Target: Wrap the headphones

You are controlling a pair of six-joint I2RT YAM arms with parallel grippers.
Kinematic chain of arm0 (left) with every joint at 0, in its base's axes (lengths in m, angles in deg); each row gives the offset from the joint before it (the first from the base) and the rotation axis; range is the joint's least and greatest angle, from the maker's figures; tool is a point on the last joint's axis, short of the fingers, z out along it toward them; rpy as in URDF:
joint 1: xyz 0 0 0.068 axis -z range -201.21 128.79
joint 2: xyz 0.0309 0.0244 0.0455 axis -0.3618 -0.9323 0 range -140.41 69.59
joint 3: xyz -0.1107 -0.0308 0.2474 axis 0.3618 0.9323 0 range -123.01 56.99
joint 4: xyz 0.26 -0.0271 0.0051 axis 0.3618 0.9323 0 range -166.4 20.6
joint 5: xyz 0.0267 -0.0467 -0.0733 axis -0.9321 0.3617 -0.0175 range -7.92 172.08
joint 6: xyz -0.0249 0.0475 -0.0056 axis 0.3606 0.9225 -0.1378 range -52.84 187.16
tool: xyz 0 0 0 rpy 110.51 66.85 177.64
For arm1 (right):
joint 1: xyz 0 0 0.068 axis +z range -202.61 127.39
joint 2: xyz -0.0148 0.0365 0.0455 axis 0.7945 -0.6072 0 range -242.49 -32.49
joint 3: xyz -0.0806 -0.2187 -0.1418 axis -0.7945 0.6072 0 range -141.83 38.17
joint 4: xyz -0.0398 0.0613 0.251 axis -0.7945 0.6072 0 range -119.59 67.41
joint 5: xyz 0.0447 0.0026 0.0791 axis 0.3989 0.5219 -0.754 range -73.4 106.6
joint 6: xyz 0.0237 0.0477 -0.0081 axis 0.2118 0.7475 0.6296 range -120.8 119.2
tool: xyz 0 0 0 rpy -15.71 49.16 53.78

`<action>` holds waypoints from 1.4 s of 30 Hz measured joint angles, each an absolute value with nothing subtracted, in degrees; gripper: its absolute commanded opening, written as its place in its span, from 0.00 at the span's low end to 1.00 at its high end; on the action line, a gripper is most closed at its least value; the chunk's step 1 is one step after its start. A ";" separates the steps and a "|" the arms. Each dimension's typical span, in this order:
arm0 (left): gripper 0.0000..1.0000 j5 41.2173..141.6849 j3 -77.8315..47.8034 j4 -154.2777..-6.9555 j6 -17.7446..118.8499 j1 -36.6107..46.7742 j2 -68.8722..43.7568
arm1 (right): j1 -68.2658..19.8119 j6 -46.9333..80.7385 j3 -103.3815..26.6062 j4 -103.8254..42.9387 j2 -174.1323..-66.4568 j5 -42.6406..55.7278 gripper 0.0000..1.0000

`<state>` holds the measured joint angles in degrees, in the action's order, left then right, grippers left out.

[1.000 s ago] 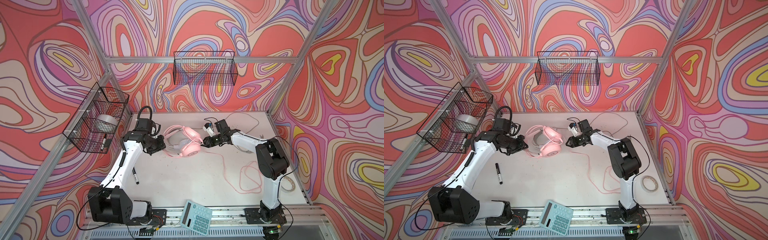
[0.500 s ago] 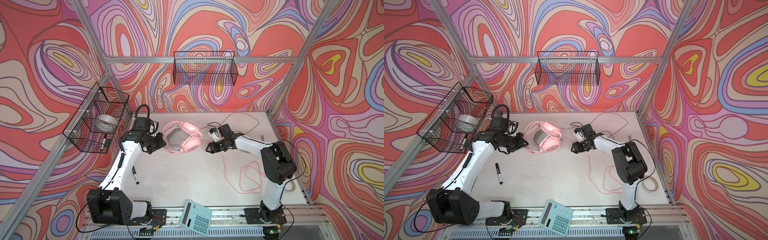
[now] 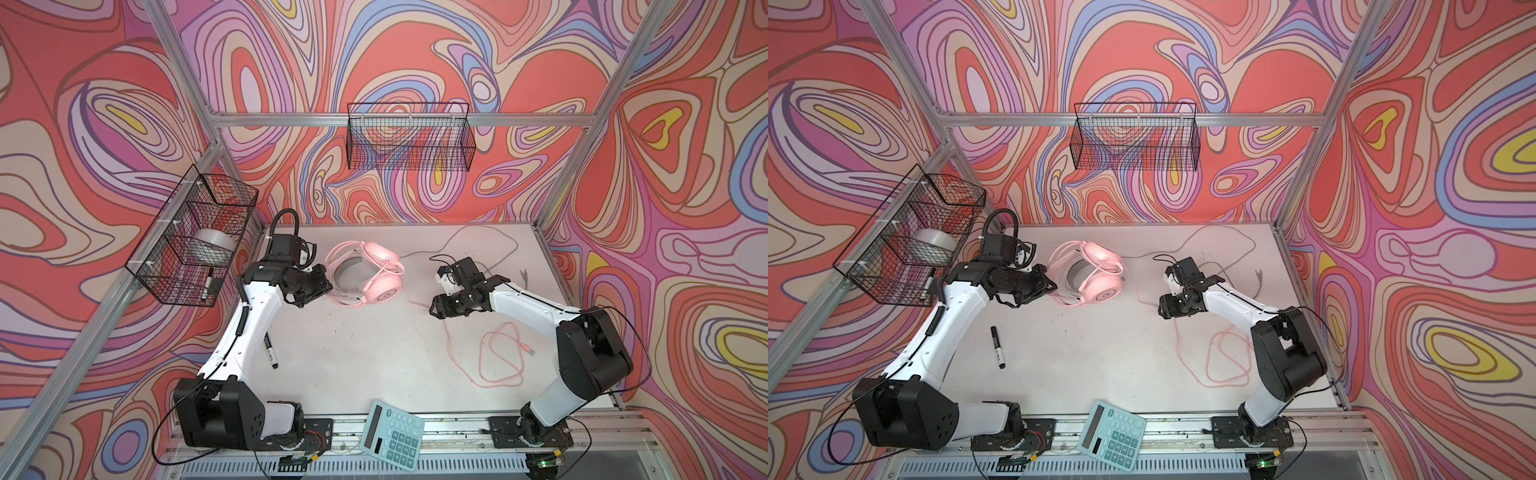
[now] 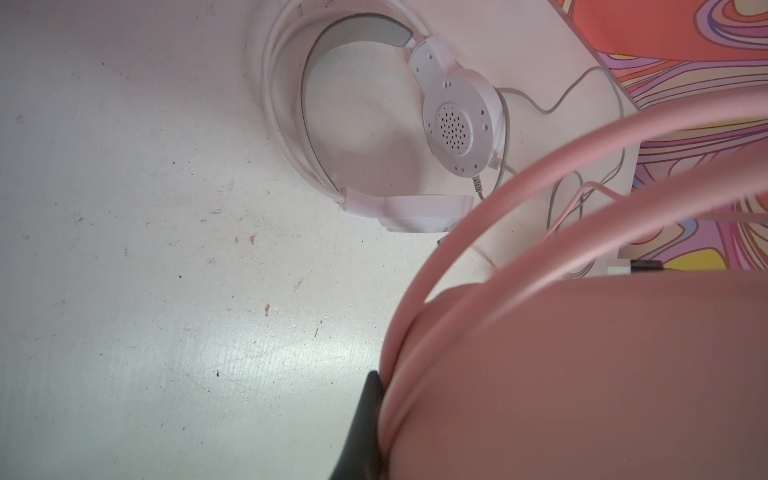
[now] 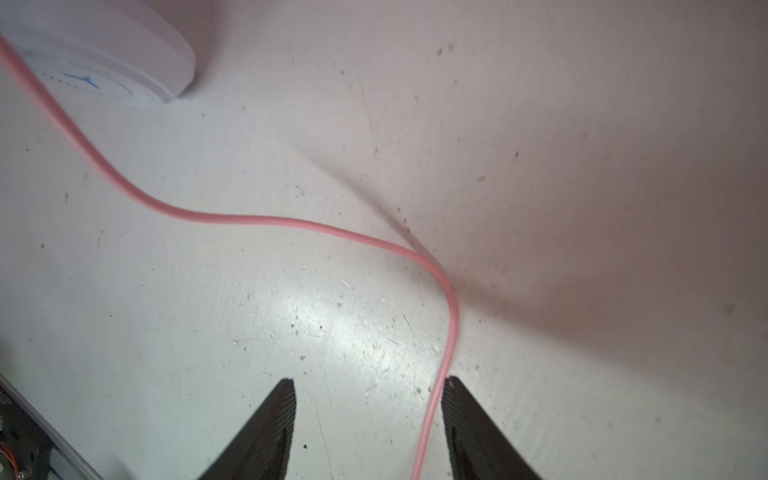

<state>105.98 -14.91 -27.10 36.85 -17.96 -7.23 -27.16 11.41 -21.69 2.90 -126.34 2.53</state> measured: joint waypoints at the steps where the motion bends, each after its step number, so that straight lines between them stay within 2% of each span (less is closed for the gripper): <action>1: 0.00 105.91 -14.91 -27.16 36.83 -17.94 -7.23 | -27.07 11.78 -21.14 3.55 -126.34 2.95 0.55; 18: 0.00 104.76 -14.91 -27.43 36.46 -17.94 -7.89 | -18.79 26.56 -17.36 11.95 -125.44 14.09 0.51; 32: 0.00 104.12 -14.08 -28.30 34.71 -17.94 -8.17 | -17.67 28.44 -13.41 11.71 -123.71 10.73 0.25; 36: 0.00 103.93 -14.04 -28.41 34.25 -17.94 -8.17 | -17.65 26.93 -12.82 10.83 -123.04 8.48 0.11; 42: 0.00 103.38 -14.06 -28.41 33.88 -17.94 -8.28 | -17.63 23.32 -12.88 12.38 -123.01 8.32 0.11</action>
<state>103.38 -14.06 -28.41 33.88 -17.94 -8.28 -17.63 23.32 -12.88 12.38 -123.01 8.32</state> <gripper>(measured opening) 0.082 0.092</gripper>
